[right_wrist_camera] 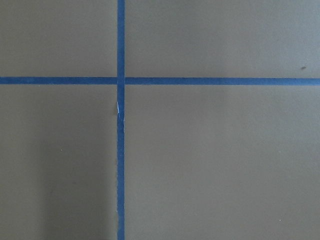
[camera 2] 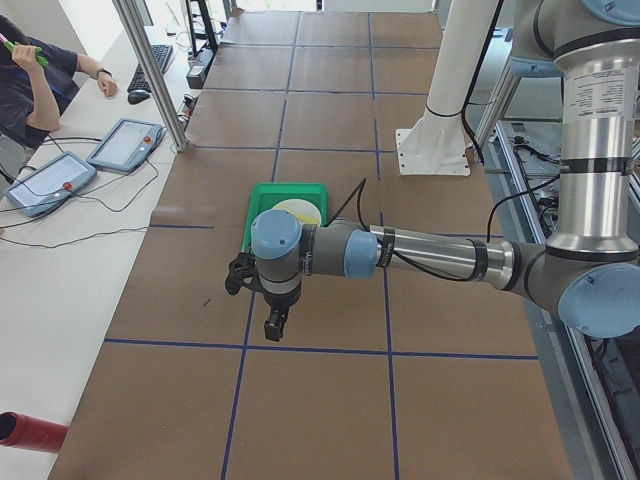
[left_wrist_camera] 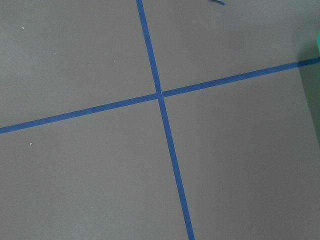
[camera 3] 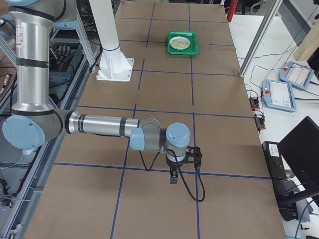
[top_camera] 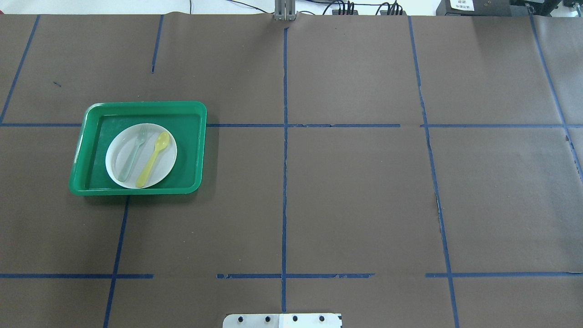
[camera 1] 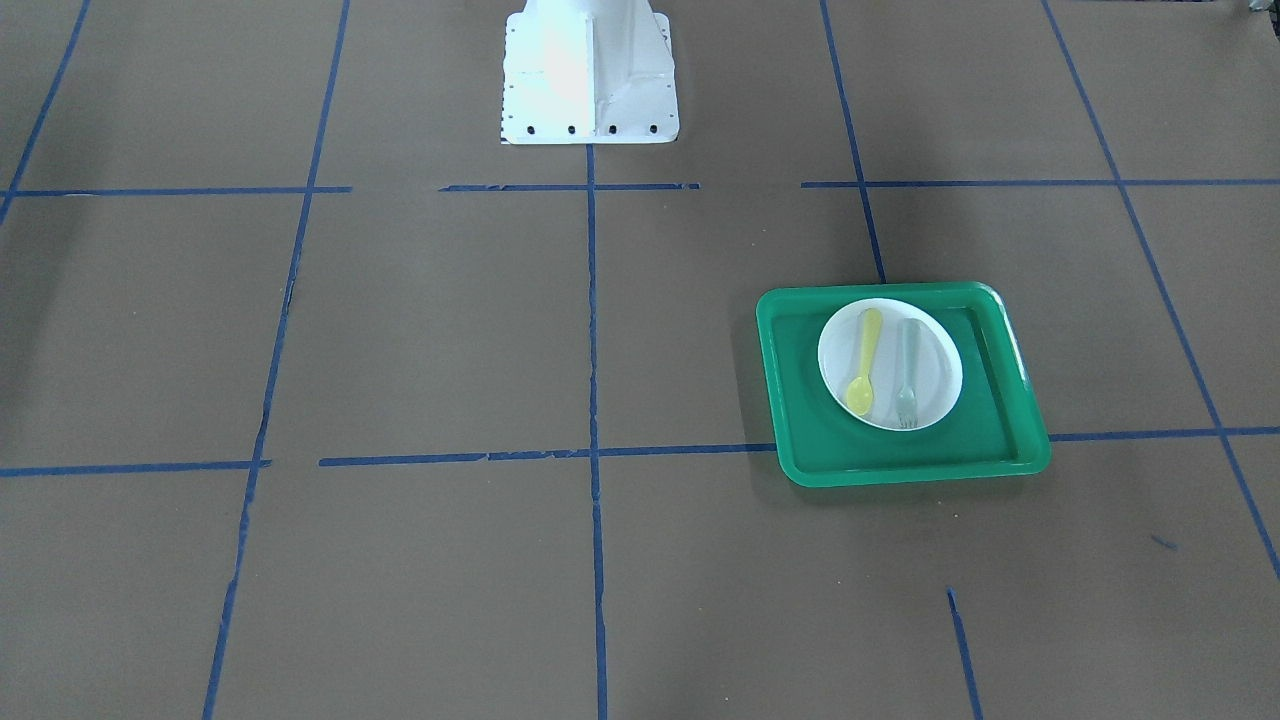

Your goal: Place spoon

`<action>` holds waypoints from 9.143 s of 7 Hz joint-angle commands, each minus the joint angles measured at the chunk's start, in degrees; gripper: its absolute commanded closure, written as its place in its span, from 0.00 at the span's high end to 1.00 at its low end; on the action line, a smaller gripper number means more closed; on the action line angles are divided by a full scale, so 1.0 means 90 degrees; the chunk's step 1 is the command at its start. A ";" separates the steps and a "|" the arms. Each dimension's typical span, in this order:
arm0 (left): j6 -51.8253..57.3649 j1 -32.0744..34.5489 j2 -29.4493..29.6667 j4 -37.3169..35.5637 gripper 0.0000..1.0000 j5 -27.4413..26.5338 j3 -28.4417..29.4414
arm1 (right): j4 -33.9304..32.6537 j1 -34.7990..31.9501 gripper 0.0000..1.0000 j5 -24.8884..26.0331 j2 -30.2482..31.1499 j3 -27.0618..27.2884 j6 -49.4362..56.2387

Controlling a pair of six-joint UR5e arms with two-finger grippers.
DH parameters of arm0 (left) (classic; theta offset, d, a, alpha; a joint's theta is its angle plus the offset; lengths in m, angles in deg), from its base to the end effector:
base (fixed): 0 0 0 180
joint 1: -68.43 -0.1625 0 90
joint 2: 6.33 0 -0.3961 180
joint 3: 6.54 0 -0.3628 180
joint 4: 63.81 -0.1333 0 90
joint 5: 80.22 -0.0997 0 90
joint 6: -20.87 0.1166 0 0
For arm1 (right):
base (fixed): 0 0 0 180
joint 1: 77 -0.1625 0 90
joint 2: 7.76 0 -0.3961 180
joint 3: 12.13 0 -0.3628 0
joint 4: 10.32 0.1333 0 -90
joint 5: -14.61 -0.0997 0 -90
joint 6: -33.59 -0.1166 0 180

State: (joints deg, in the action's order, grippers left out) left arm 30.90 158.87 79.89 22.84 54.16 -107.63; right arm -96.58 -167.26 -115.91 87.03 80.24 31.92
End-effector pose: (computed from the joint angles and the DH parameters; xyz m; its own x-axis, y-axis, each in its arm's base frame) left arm -0.0551 -0.4385 0.5878 0.7055 0.2159 -0.6751 -0.1170 0.9749 0.1895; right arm 0.0595 -0.4309 0.6589 0.7598 0.0176 0.6499 -0.0267 0.9996 0.0041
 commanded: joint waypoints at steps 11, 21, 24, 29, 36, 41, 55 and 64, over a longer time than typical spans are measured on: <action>-0.5260 -0.3540 0.0679 0.3623 1.00 -0.1277 -0.0067 | 0.0004 0.0000 1.00 0.0000 0.0005 0.0000 0.0000; -0.6398 -0.5557 0.2040 0.3623 0.65 -0.2578 0.0832 | -0.0005 0.0000 1.00 0.0000 -0.0004 0.0000 0.0000; -0.6388 -0.5556 0.2099 0.3623 0.65 -0.2597 0.0842 | -0.0005 0.0000 1.00 0.0000 0.0005 0.0000 0.0000; -0.6349 -0.5489 0.2099 0.3614 0.51 -0.2597 0.0764 | -0.0005 0.0000 1.00 0.0000 0.0005 0.0000 0.0000; -0.6349 -0.5518 0.2128 0.3584 0.52 -0.2597 0.0832 | -0.0005 0.0000 1.00 0.0000 0.0005 0.0000 0.0000; -0.6349 -0.5518 0.2138 0.3555 0.33 -0.2588 0.0900 | -0.0005 0.0000 1.00 0.0000 0.0005 0.0000 0.0000; -0.8468 -0.5614 0.3417 0.2119 0.00 -0.2363 0.1075 | 0.0004 0.0000 1.00 0.0000 0.0005 0.0000 0.0000; -0.7944 -0.4663 0.2913 0.1312 1.00 -0.2305 -0.0364 | 0.0004 0.0000 1.00 0.0000 0.0005 0.0000 0.0000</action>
State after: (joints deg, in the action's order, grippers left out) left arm -42.95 112.71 108.83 38.06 33.06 -106.05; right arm -96.56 -167.26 -115.91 87.08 80.24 31.92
